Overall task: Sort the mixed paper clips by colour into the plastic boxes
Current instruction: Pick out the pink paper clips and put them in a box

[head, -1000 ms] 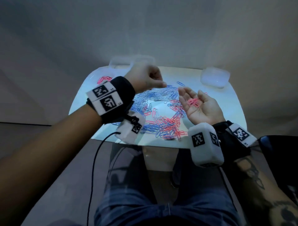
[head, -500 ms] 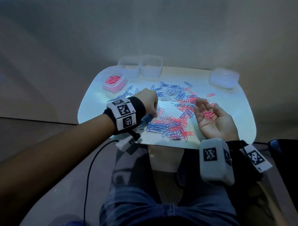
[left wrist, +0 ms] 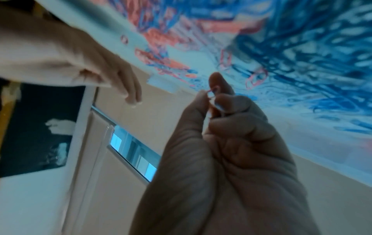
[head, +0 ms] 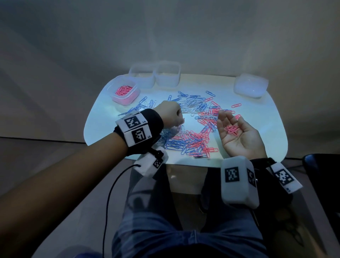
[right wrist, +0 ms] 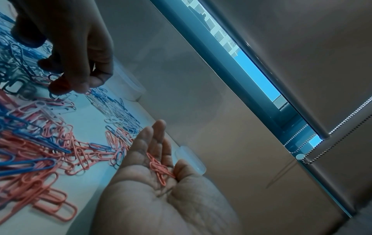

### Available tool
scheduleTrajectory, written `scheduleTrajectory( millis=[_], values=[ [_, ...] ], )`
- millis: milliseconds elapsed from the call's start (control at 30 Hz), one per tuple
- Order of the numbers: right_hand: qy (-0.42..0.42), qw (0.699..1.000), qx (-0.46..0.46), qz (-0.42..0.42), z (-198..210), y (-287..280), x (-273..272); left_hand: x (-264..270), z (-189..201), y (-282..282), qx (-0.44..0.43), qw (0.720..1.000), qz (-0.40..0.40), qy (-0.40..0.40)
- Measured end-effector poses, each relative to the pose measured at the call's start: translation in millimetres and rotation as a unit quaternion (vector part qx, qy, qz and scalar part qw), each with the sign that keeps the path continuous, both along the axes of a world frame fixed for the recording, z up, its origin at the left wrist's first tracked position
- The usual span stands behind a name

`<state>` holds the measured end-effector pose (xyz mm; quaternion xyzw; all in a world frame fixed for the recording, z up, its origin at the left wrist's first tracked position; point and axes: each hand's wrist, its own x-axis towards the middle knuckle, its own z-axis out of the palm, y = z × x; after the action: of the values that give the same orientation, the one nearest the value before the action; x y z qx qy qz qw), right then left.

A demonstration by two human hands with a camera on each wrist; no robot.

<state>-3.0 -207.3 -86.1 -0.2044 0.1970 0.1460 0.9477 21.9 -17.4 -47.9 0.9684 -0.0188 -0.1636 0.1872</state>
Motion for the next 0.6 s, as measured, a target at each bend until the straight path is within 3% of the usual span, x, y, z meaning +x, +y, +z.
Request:
scheduleTrajectory(
  millis=[100,167,267,333,433,500,567,600],
  values=[
    [-0.012,1.000,0.009,0.005,0,-1,0,6,4,6,-0.138,0.985,0.095,0.027],
    [-0.040,0.999,0.026,0.011,-6,-7,1,9,13,16,-0.225,0.959,0.162,0.061],
    [-0.047,0.998,0.036,0.013,-9,-9,1,11,22,34,-0.286,0.914,0.275,0.089],
    [-0.029,0.999,0.025,0.014,-5,-5,-1,12,20,40,-0.242,0.928,0.271,0.085],
    [0.025,0.999,-0.012,0.030,3,6,0,9,10,34,-0.021,0.993,0.110,0.041],
    [0.035,0.991,-0.071,0.105,11,14,4,6,6,25,0.058,0.997,0.056,0.015],
    [-0.016,0.951,-0.231,0.207,21,22,14,6,2,20,0.077,0.996,0.037,0.004],
    [-0.067,0.908,-0.338,0.239,27,28,19,6,1,19,0.079,0.996,0.039,0.003]
  ],
)
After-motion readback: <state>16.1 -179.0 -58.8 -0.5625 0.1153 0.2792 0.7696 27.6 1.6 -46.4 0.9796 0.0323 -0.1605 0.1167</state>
